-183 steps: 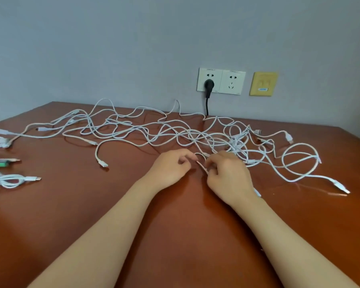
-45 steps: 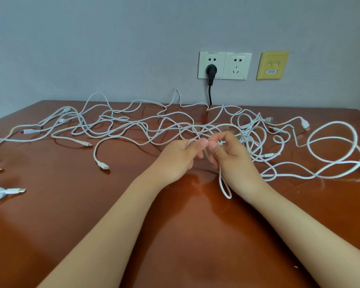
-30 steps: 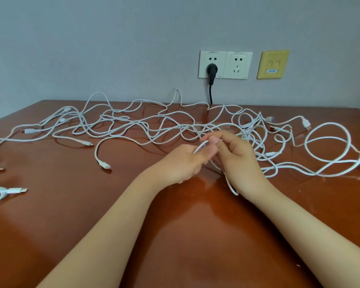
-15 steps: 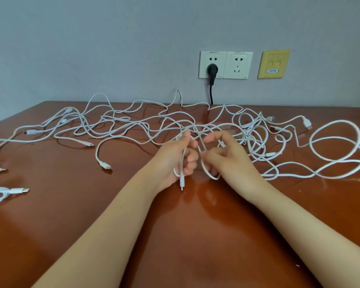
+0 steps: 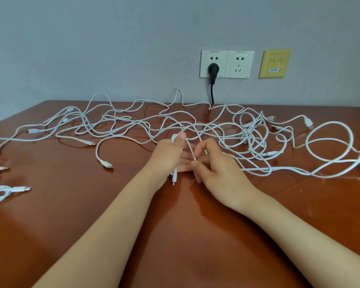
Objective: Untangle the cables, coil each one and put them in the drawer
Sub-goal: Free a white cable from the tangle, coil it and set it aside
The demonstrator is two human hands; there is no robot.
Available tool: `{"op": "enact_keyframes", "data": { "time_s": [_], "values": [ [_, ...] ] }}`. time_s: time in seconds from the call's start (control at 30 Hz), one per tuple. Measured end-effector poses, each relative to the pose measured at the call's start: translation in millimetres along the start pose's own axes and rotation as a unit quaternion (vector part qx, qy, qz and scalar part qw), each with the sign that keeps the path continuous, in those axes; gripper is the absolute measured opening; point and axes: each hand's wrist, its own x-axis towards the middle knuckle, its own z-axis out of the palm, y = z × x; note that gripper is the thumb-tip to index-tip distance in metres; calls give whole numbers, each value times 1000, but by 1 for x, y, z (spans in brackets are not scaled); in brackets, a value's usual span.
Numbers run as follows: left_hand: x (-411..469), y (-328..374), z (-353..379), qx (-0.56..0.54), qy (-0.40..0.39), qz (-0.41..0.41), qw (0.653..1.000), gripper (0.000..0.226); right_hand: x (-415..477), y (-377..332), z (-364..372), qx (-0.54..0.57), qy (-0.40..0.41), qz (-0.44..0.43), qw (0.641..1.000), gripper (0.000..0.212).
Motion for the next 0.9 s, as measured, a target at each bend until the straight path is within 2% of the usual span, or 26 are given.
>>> {"op": "enact_keyframes", "data": {
  "time_s": [0.17,0.3,0.4,0.53,0.63,0.77,0.83,0.9],
  "values": [
    [0,1,1,-154,-32,-51,986,43,-3,-2,2,-24,-9,-11,1000,17],
    [2,7,-3,-300,-16,-48,953,46,-5,-5,-3,-136,-18,-62,989,15],
    [5,12,-13,-385,-3,-65,921,42,-5,-3,-9,-160,-23,-76,984,15],
    [7,12,-24,-266,31,-44,962,44,-1,6,-14,-169,-29,-106,979,16],
    [6,9,-19,-93,65,-21,993,43,2,11,-13,-188,4,-143,972,15],
    [1,2,-3,118,32,-11,992,47,3,9,-8,-226,44,-209,950,19],
    [-2,2,2,152,1,-2,988,53,2,7,-8,-202,51,-219,953,20],
    [-4,4,6,133,-17,-17,991,58,2,3,-8,-177,54,-194,963,19]
  ]
}}
